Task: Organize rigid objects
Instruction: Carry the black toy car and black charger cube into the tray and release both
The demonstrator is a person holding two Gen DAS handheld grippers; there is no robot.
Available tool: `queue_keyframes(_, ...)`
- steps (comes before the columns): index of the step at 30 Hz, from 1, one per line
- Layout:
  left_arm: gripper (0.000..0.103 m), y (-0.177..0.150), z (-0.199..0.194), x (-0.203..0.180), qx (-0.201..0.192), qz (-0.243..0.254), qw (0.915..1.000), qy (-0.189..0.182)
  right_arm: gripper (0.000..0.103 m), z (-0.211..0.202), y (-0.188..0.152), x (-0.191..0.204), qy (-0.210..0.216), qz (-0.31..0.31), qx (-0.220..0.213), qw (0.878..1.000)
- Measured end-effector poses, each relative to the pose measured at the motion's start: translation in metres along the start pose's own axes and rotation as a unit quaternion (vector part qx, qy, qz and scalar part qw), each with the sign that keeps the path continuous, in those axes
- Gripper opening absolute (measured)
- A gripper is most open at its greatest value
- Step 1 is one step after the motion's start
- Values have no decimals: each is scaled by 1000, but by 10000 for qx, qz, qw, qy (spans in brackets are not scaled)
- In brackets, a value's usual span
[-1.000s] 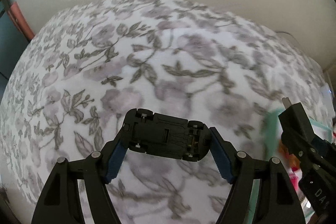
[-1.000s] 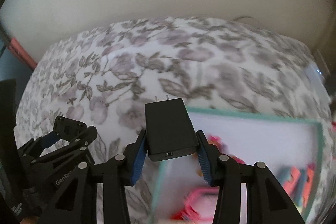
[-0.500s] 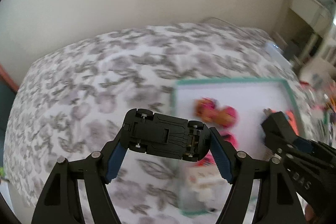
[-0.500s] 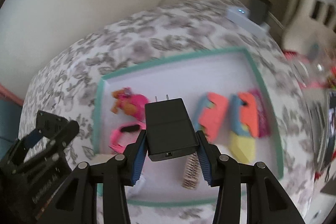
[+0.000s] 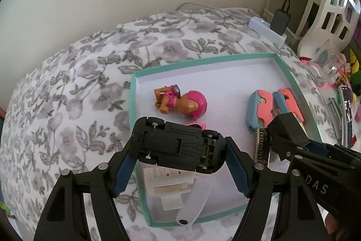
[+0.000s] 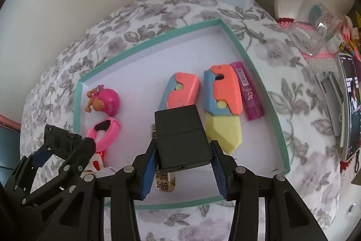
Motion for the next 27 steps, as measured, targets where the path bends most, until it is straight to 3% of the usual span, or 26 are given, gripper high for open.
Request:
queue_keyframes(5,76,-4,7,1,141,-118,9996,-194,50,2,-2,-1,-50,-19,2,10000)
queue_keyframes(10,81,-5,1,4,32,-84,9999,-67,51,2,-4,1,-44,-49,-2,10000)
queue_keyframes(13,83,-7,-2,9,5,-149,9999,9,59,2,-8,2,-56,-76,-12,10000)
queue_keyframes(16,93,-10,-6,20,-20,-286,9995,149,66,1,-11,4,-37,-92,-37,9999)
queue_keyframes(19,93,-14,-9,32,-44,-422,9988,261,76,-1,-14,7,-30,-158,-92,9998)
queue_keyframes(22,95,-20,-11,43,-36,-558,9976,417,80,-4,-19,12,-19,-261,-149,9995)
queue_keyframes(24,102,-24,-13,51,-31,-637,9966,515,84,-7,-22,15,-34,-329,-189,9993)
queue_keyframes(27,102,-31,-16,64,-44,-815,9945,662,86,-10,-27,21,-19,-430,-238,9988)
Point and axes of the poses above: each gripper's, at about its wrist camera, not at the fingertips, and z roughly the way its jaws point, x to its left, y to its top, the point moved 6 cm from there along z, roughly the way its jaws point, and after that the axes turned 3 degrees about x, right-handed, at the moved point
